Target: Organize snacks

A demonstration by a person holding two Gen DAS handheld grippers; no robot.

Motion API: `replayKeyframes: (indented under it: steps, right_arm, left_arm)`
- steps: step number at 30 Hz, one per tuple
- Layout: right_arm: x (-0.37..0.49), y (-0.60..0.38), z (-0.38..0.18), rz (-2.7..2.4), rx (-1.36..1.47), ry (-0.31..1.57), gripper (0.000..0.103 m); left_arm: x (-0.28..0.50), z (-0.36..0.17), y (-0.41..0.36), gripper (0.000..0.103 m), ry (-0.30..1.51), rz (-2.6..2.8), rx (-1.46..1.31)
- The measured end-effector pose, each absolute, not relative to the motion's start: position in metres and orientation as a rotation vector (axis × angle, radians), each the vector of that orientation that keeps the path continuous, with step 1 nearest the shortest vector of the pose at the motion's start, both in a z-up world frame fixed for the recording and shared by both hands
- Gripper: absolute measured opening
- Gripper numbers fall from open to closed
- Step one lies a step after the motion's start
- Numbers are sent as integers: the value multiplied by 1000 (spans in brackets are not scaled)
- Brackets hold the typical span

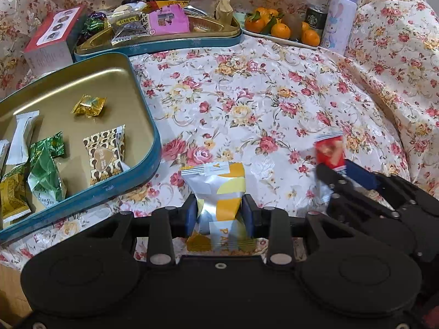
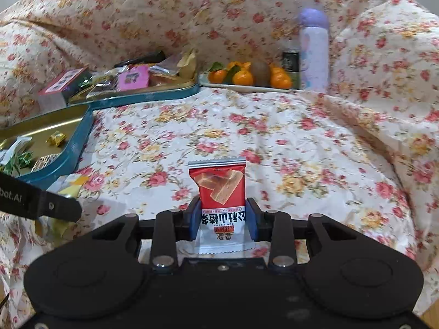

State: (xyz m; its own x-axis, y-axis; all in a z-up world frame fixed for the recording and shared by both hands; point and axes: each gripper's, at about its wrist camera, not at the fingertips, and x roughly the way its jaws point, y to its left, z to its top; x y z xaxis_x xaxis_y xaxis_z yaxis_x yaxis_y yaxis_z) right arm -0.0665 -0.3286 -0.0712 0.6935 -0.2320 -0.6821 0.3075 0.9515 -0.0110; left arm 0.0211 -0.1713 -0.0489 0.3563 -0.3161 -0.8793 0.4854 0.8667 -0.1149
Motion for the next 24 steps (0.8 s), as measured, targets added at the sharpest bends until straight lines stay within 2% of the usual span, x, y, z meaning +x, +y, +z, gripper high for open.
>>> replayKeyframes:
  steps: [5, 16, 19, 24]
  right_arm:
    - [-56, -332, -81, -271, 124, 771, 41]
    - [-89, -359, -82, -268, 128, 743, 46]
    - [-96, -358, -80, -236, 120, 752, 56]
    - [-109, -373, -75, -209, 276, 700, 57]
  left_arm:
    - [23, -50, -176, 43, 1091, -524, 182]
    - [31, -59, -180, 43, 1114, -528, 193]
    - [32, -62, -181, 43, 1117, -523, 201]
    - [34, -67, -183, 43, 1130, -520, 208]
